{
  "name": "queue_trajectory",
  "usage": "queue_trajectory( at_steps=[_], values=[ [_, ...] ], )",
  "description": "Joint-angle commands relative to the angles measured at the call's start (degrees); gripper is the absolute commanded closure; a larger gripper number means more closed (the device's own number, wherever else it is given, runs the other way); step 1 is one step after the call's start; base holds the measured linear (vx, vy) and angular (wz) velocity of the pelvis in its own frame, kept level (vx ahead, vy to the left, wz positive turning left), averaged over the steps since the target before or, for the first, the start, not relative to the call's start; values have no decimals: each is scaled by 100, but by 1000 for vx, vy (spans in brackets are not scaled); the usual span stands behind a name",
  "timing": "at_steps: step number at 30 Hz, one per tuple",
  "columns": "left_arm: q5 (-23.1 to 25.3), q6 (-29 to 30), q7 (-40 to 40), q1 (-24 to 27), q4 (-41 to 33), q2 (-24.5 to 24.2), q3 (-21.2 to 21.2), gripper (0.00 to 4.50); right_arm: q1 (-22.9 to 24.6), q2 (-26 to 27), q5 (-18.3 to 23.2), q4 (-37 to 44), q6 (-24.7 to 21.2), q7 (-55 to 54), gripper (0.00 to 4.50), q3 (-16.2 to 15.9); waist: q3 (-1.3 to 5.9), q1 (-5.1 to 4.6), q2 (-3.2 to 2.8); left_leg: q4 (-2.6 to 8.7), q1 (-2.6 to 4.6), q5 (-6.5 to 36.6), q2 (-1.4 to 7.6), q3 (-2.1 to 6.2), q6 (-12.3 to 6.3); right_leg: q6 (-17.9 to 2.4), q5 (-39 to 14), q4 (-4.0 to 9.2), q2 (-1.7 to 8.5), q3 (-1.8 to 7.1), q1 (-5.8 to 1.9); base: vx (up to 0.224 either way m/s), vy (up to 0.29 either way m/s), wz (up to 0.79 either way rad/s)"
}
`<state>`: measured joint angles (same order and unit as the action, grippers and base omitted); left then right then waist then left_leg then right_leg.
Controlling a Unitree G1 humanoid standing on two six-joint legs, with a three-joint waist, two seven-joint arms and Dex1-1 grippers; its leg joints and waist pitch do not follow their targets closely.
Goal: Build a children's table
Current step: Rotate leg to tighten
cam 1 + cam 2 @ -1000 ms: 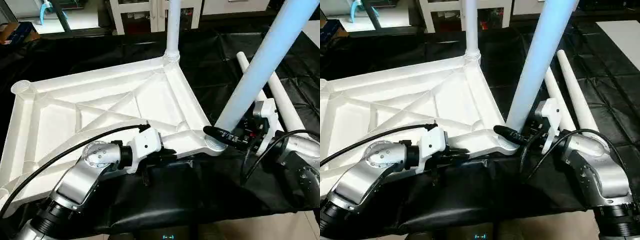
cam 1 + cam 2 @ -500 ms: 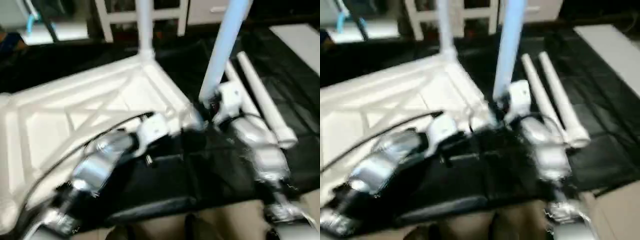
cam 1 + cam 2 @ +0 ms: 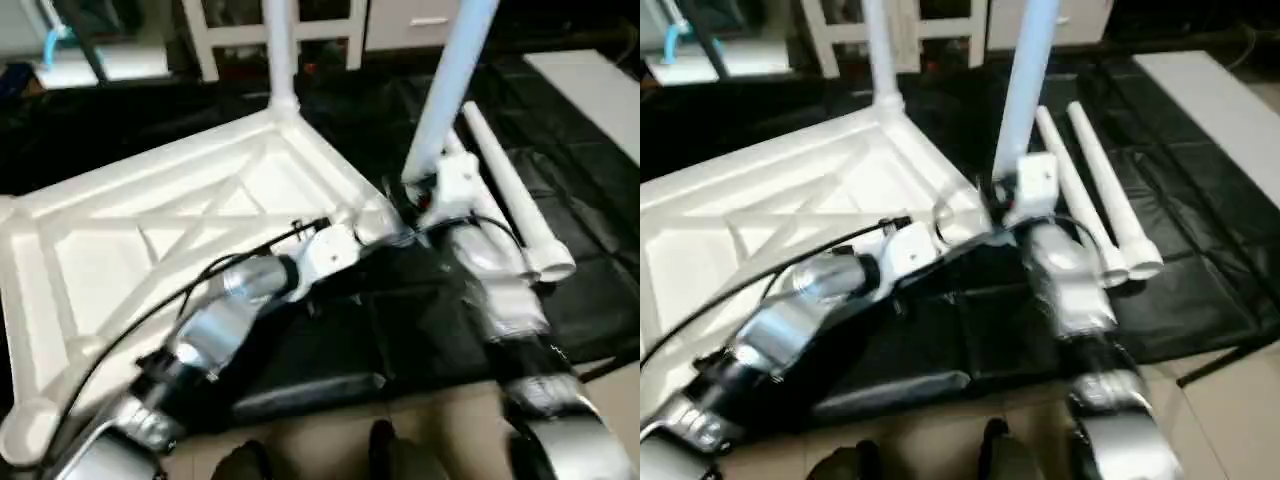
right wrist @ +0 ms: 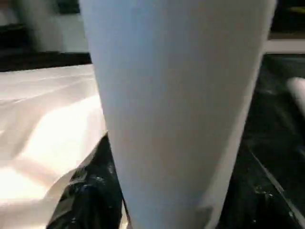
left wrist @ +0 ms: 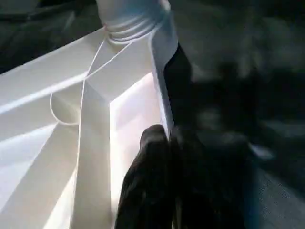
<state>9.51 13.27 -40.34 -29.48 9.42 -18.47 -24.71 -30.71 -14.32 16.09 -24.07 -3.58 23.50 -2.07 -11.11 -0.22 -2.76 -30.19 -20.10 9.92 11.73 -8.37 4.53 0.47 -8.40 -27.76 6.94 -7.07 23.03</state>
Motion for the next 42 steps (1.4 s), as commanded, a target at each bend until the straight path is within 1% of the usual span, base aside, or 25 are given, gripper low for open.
queue_trajectory(
  at_steps=[1, 2, 3, 4, 5, 6, 7, 9, 10, 11, 12, 13, 15, 16, 17, 19, 21, 25, 27, 29, 31, 32, 34, 38, 42],
  values=[
    [-223, -272, -782, 319, -88, -189, -273, 450, 453, -484, 387, 796, -225, 1032, 182, -199, 282, -5, 33, 346, 138, 3236, -41, 8, -133, -118, -4167, 493, 158, 31, -147, 0, 0, 0],
    [-240, -279, -803, 332, -105, -202, -261, 450, 487, -528, 415, 856, -241, 1090, 178, -200, 281, 18, 26, 362, 105, 3132, -48, 15, -155, -118, -4163, 478, 161, 51, -163, 0, 0, 0],
    [-420, -319, -999, 462, -300, -335, -137, 450, 817, -977, 657, 1416, -382, 1657, 154, -120, 283, 58, 1, 362, 110, 2940, -42, -10, -174, -184, -4053, 464, 155, 95, -139, 0, 0, 0],
    [-480, -322, -1054, 503, -371, -378, -96, 450, 919, -1121, 724, 1578, -423, 1844, 141, -53, 322, 101, 14, 366, 64, 2582, 4, -23, -218, -399, -3647, 358, 183, 196, -147, 0, 0, 0],
    [-520, -327, -1084, 541, -441, -434, -62, 450, 1032, -1270, 815, 1758, -502, 2043, 141, 47, 322, 89, 23, 384, 5, 2426, 15, -26, -249, -527, -3394, 302, 156, 218, -171, 0, 0, 0],
    [-568, -325, -1121, 585, -524, -495, -26, 450, 1151, -1428, 907, 1941, -581, 2227, 137, 147, 345, 98, -11, 387, -64, 2170, 40, -42, -296, -750, -2881, 205, 130, 257, -193, 0, 0, 0],
    [-593, -323, -1139, 610, -567, -526, -7, 450, 1211, -1509, 954, 2030, -626, 2309, 126, 197, 380, 106, 2, 361, -74, 1920, 53, -74, -349, -952, -2394, 126, 101, 307, -166, 0, 0, 0],
    [-670, -339, -1189, 690, -671, -650, 49, 450, 1420, -1805, 1110, 2285, -748, 2605, 102, 369, 366, 96, 5, 322, -53, 1908, 38, -141, -412, -1103, -2279, 88, 65, 363, -115, 27, -5, 4],
    [-670, -339, -1189, 690, -671, -650, 49, 450, 1420, -1805, 1110, 2285, -748, 2605, 102, 369, 409, 116, 32, 279, -55, 1721, 33, -182, -469, -1144, -2175, 36, 68, 413, -107, 54, -11, 9],
    [-711, -384, -1226, 749, -705, -751, 87, 450, 1563, -2024, 1218, 2445, -827, 2800, 92, 446, 397, 110, 17, 276, -62, 1663, 33, -198, -510, -1173, -2148, 29, 60, 433, -89, 57, -18, 9],
    [-711, -384, -1226, 749, -705, -751, 87, 450, 1563, -2024, 1218, 2445, -827, 2800, 82, 446, 393, 118, 31, 255, -58, 1634, 41, -219, -544, -1196, -2164, 15, 51, 474, -69, 60, -18, 11],
    [-724, -396, -1248, 769, -714, -780, 102, 450, 1594, -2087, 1244, 2479, -832, 2837, 61, 454, 396, 110, 9, 238, -47, 1636, 43, -235, -556, -1224, -2207, -2, 49, 503, -50, 60, -18, 11],
    [-734, -402, -1298, 810, -746, -796, 138, 450, 1625, -2155, 1254, 2533, -834, 2826, 48, 451, 425, 104, 21, 213, -87, 1440, 38, -232, -563, -1246, -2058, -49, 42, 514, -83, 60, -13, 6],
    [-736, -398, -1310, 818, -752, -793, 146, 450, 1620, -2165, 1221, 2526, -807, 2802, 38, 445, 423, 109, 14, 194, -61, 1418, 44, -248, -572, -1268, -2016, -54, 37, 528, -51, 58, -13, 5],
    [-745, -389, -1323, 837, -780, -796, 149, 450, 1622, -2168, 1261, 2551, -864, 2836, 38, 455, 423, 109, 7, 188, -50, 1416, 50, -252, -572, -1288, -1998, -62, 38, 535, -43, 55, -14, 8],
    [-768, -354, -1336, 857, -840, -795, 136, 450, 1580, -2135, 1284, 2568, -983, 2915, 18, 460, 455, 107, 16, 162, -89, 1163, 35, -247, -627, -1355, -1729, -113, 21, 555, -90, 0, 0, 0],
    [-789, -344, -1334, 860, -861, -800, 127, 450, 1565, -2138, 1302, 2578, -1036, 2971, 5, 451, 468, 113, 23, 147, -84, 1039, 32, -252, -682, -1375, -1624, -129, 13, 561, -94, 0, 0, 0],
    [-839, -336, -1355, 865, -895, -814, 127, 450, 1471, -2106, 1281, 2474, -1078, 3071, 5, 341, 500, 120, 8, 112, -123, 699, 28, -237, -801, -1516, -1102, -216, -11, 568, -125, 0, 0, 0],
    [-834, -343, -1372, 868, -894, -823, 133, 450, 1378, -2065, 1202, 2319, -1092, 3075, 5, 233, 518, 124, 21, 84, -101, 649, 25, -253, -872, -1611, -869, -247, -28, 579, -112, 0, 0, 0],
    [-822, -346, -1379, 867, -891, -826, 139, 450, 1321, -2054, 1119, 2221, -1092, 3096, 5, 144, 502, 123, 14, 89, -109, 694, 24, -257, -882, -1632, -934, -245, -23, 580, -113, 0, 0, 0],
    [-814, -344, -1386, 871, -895, -829, 140, 450, 1300, -2054, 1049, 2186, -1062, 3103, 5, 101, 485, 128, 38, 98, -113, 925, 19, -265, -786, -1536, -1314, -208, -3, 591, -120, 0, 0, 0],
    [-814, -344, -1386, 871, -895, -829, 140, 450, 1300, -2054, 1049, 2186, -1062, 3103, 5, 101, 481, 130, 35, 101, -114, 969, 18, -263, -758, -1510, -1403, -201, 3, 594, -120, 0, 0, 0],
    [-814, -329, -1382, 878, -912, -854, 132, 450, 1298, -2028, 1090, 2202, -1152, 3153, 31, 144, 490, 144, 39, 98, -106, 1017, 17, -261, -694, -1439, -1546, -194, 5, 603, -116, 0, 0, 0],
    [-818, -323, -1389, 892, -928, -883, 121, 450, 1329, -2076, 1176, 2223, -1221, 3217, 64, 219, 501, 148, 24, 90, -119, 970, 10, -256, -663, -1410, -1524, -207, -1, 601, -124, 0, 0, 0],
    [-818, -327, -1408, 897, -923, -895, 107, 450, 1389, -2150, 1217, 2251, -1266, 3325, 94, 230, 523, 152, 24, 74, -116, 829, 10, -259, -721, -1514, -1243, -234, -17, 599, -133, 0, 0, 0]
  ],
)
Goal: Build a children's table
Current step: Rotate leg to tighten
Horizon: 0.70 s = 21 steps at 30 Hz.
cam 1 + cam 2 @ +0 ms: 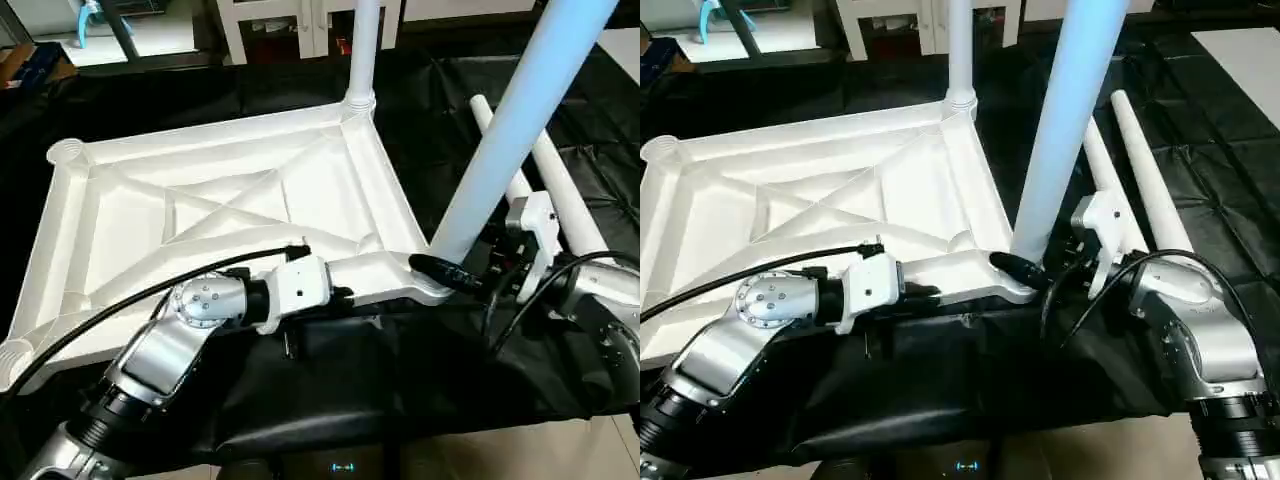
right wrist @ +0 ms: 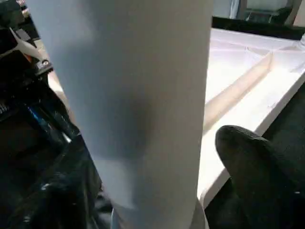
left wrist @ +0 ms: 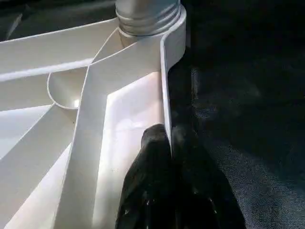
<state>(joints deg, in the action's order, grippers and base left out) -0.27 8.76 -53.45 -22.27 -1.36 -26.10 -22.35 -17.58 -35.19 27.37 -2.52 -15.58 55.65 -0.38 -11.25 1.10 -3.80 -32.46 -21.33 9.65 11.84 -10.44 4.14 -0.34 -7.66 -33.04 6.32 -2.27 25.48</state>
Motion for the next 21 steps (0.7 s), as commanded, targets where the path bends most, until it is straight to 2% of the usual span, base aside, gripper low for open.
queue_trajectory(
  at_steps=[1, 15, 19, 20, 21],
  values=[
    [160, 120, -107, 169, 166, -136, -140, 450, 96, -71, 120, 109, -135, 174, 101, 60, 541, 20, 118, 297, 9, 857, -3, -54, -701, -1465, -1261, 289, 42, 117, -379, 0, 0, 0],
    [152, 162, -121, 213, 113, -172, -163, 450, 108, 22, 175, 75, -265, 299, 222, 41, 583, 29, 148, 270, 8, 723, -3, -55, -790, -1531, -1139, 262, 42, 116, -394, 0, 0, 0],
    [141, 180, -126, 231, 96, -191, -158, 450, 83, 81, 142, 10, -257, 241, 236, 79, 587, 29, 145, 269, 6, 744, -5, -53, -778, -1521, -1181, 263, 42, 114, -396, 0, 0, 0],
    [141, 184, -126, 237, 87, -196, -157, 450, 81, 87, 142, 3, -260, 224, 237, 84, 572, 23, 169, 274, 1, 758, -4, -55, -780, -1510, -1198, 270, 40, 115, -390, 0, 0, 0],
    [138, 196, -123, 242, 77, -198, -154, 450, 74, 111, 119, -13, -251, 177, 238, 76, 577, 25, 157, 271, 2, 760, -5, -53, -776, -1503, -1216, 264, 43, 116, -391, 0, 0, 0]
  ],
)
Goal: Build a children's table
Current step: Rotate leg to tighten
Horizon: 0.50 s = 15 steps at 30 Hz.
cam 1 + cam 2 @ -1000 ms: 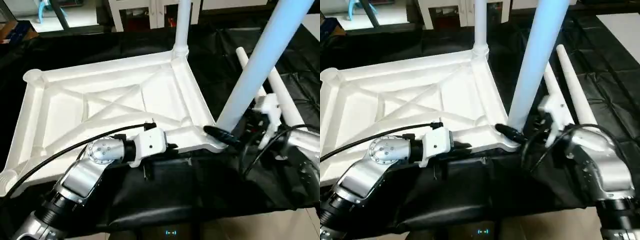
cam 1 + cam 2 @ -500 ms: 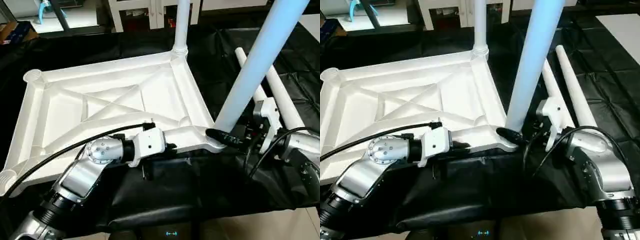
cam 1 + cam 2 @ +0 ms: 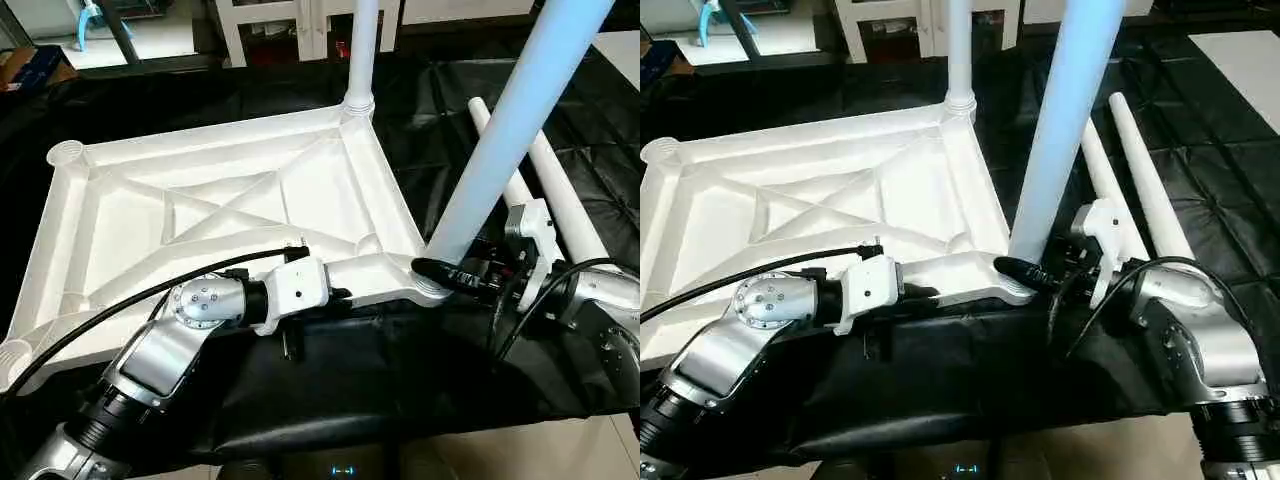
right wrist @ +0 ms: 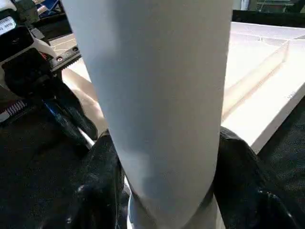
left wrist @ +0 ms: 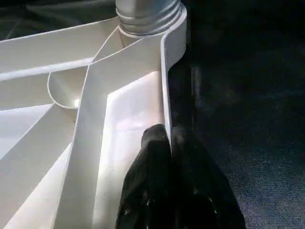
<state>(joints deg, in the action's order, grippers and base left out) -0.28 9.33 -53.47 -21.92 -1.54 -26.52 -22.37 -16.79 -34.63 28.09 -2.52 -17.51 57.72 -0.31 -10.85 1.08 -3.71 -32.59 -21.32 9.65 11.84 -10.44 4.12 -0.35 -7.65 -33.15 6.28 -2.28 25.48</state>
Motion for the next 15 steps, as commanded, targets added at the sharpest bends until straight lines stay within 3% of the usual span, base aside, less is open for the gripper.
queue_trajectory(
  at_steps=[1, 3, 5, 7, 11, 12, 15],
  values=[
    [137, 146, -119, 210, 88, -157, -151, 450, -11, 71, 29, -24, -49, -64, 239, 62, 532, 25, 142, 288, 1, 792, -3, -52, -760, -1485, -1272, 283, 47, 114, -385, 0, 0, 0],
    [137, 163, -104, 209, 84, -151, -146, 450, -33, 123, -35, -71, -18, -162, 240, 45, 537, 23, 149, 287, 4, 799, -4, -52, -739, -1471, -1289, 284, 46, 115, -386, 0, 0, 0],
    [168, 300, 33, 156, 103, -46, -136, 450, -128, 402, -390, -276, 72, -751, 241, -40, 524, 0, 142, 296, -11, 874, -9, -50, -676, -1428, -1420, 293, 49, 108, -374, 0, 0, 0],
    [287, 425, 209, 62, 184, 64, -166, 450, -179, 627, -703, -433, 76, -1271, 242, -132, 495, -50, 160, 327, -7, 1117, -18, -35, -483, -1230, -1962, 352, 51, 93, -361, 0, 0, 0],
    [438, 673, 491, -77, 306, 256, -193, 450, -191, 935, -926, -526, -73, -1847, 246, -227, 474, -63, 154, 354, 35, 1362, -21, -34, -316, -1035, -2382, 410, 47, 103, -324, 0, 0, 0],
    [513, 880, 710, -203, 381, 466, -216, 450, -243, 1321, -1062, -652, -314, -2585, 247, -167, 463, -76, 166, 363, 33, 1449, -28, -36, -280, -993, -2429, 417, 36, 106, -312, 0, 0, 0],
    [569, 1046, 926, -332, 450, 695, -245, 450, -320, 1743, -1274, -815, -538, -3421, 249, -70, 437, -95, 151, 409, 40, 1776, -46, -10, -89, -750, -2937, 483, 31, 84, -277, 0, 0, 0]
  ],
)
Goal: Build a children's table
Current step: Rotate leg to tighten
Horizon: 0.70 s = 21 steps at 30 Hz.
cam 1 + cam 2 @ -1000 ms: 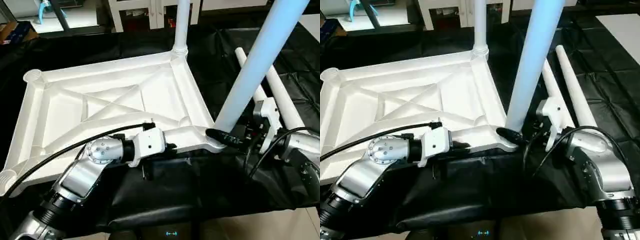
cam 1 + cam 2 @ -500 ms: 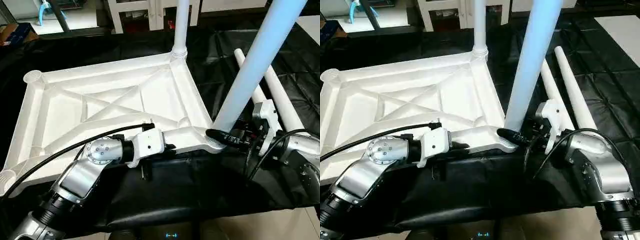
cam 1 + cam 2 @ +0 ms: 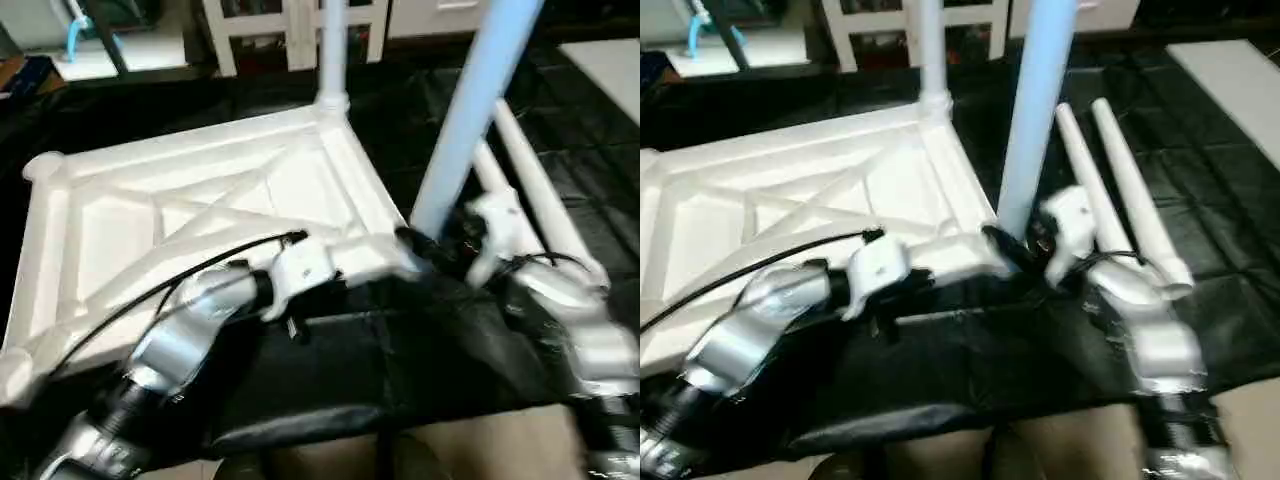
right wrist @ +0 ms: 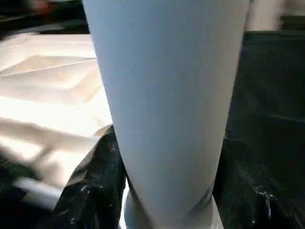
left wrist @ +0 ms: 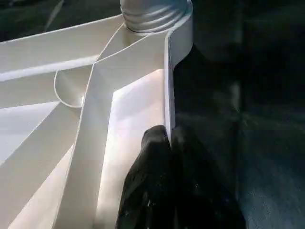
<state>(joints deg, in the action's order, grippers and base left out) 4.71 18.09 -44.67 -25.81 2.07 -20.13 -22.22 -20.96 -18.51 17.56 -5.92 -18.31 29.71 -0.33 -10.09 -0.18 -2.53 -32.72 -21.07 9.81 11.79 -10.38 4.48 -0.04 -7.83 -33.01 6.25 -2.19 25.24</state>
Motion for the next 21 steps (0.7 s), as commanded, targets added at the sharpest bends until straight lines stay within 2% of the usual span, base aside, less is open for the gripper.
queue_trajectory(
  at_steps=[1, 2, 3, 5, 6, 9, 11, 13, 14, 16, 17, 18, 21],
  values=[
    [95, 314, 186, -31, 128, 241, -292, 450, 10, 516, -380, -660, -561, -1357, 249, 105, 364, 18, 26, 428, 19, 1890, -52, -2, -43, -707, -3084, 480, 46, 67, -222, 0, 0, 0],
    [103, 360, 227, -59, 140, 303, -305, 450, -21, 647, -426, -727, -577, -1614, 249, 170, 374, 8, 39, 436, 28, 1952, -57, 13, -1, -659, -3152, 492, 39, 52, -233, 0, 0, 0],
    [193, 417, 387, -158, 229, 481, -335, 450, -125, 1054, -435, -939, -465, -2327, 249, 389, 368, -14, 39, 453, 20, 2080, -66, 36, 45, -572, -3276, 510, 46, 37, -229, 0, 0, 0],
    [262, 427, 515, -257, 328, 646, -361, 450, -259, 1417, -439, -1169, -240, -2993, 249, 598, 365, -32, 21, 457, 65, 2320, -73, 57, 104, -467, -3419, 559, 36, 10, -182, 0, 0, 0],
    [272, 422, 550, -296, 366, 700, -359, 450, -315, 1532, -470, -1265, -127, -3238, 249, 650, 359, -41, 12, 467, 73, 2476, -76, 76, 115, -414, -3398, 571, 22, -12, -183, 0, 0, 0],
    [299, 439, 575, -411, 474, 776, -324, 450, -505, 1733, -581, -1540, 133, -3411, 249, 598, 323, -75, 3, 517, 70, 2877, -73, 116, 114, -321, -3425, 614, 17, -70, -187, 0, 0, 0],
    [294, 456, 568, -430, 482, 768, -309, 450, -560, 1760, -605, -1584, 139, -3270, 249, 522, 318, -97, -3, 531, 78, 3046, -76, 142, 101, -268, -3450, 631, 17, -94, -203, 0, 0, 0],
    [296, 440, 512, -430, 502, 660, -225, 450, -682, 1669, -585, -1549, 165, -2489, 249, 279, 341, -105, -7, 554, 35, 2968, -65, 157, 52, -337, -3180, 617, 41, -106, -266, 0, 0, 0],
    [304, 418, 476, -406, 503, 606, -197, 450, -676, 1550, -556, -1448, 215, -2101, 249, 162, 337, -101, -4, 559, 28, 2951, -59, 153, 35, -364, -3104, 618, 43, -105, -267, 0, 0, 0],
    [306, 394, 442, -379, 498, 558, -180, 450, -641, 1421, -527, -1323, 276, -1767, 194, 61, 348, -88, 11, 554, 26, 2814, -48, 136, -9, -469, -2886, 605, 61, -87, -278, 0, 0, 0],
    [285, 326, 359, -342, 489, 482, -172, 450, -590, 1193, -502, -1160, 424, -1344, 180, -63, 362, -73, 14, 542, 32, 2645, -34, 103, -38, -616, -2605, 585, 66, -58, -261, 0, 0, 0],
    [264, 288, 293, -311, 479, 423, -163, 450, -555, 1011, -478, -1036, 531, -1047, 177, -129, 377, -53, 26, 531, 26, 2496, -25, 84, -84, -740, -2324, 555, 53, -42, -284, 0, 0, 0],
    [171, 89, 76, -210, 411, 258, -126, 450, -459, 426, -178, -588, 566, -65, 149, -167, 399, -13, 40, 485, 21, 2094, -15, 11, -251, -1060, -1785, 487, 46, 23, -282, 17, -7, 2]
  ],
)
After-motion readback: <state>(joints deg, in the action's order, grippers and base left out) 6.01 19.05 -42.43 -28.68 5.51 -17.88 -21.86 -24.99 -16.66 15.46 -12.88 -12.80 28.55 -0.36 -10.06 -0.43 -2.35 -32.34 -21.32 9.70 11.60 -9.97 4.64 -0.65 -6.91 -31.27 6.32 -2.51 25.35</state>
